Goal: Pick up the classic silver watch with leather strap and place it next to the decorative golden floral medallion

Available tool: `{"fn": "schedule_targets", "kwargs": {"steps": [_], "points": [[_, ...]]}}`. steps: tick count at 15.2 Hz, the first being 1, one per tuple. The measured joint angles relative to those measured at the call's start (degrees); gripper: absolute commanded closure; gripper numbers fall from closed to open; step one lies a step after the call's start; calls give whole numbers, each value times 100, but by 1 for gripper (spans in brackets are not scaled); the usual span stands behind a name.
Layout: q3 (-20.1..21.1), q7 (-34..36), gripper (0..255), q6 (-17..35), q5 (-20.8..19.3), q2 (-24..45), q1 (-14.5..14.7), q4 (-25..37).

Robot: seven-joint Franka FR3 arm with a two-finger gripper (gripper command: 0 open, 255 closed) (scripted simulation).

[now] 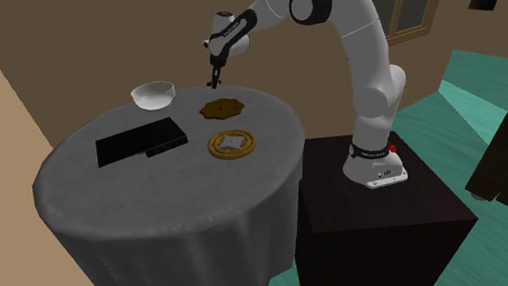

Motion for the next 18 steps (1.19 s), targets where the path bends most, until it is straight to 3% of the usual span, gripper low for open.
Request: {"fn": "schedule_targets", "kwargs": {"steps": [12,13,18], "points": [[19,-32,255,369,28,233,-16,-134],[19,-32,0,369,28,233,-16,-134],[19,-32,0,369,28,233,-16,-134]]}}
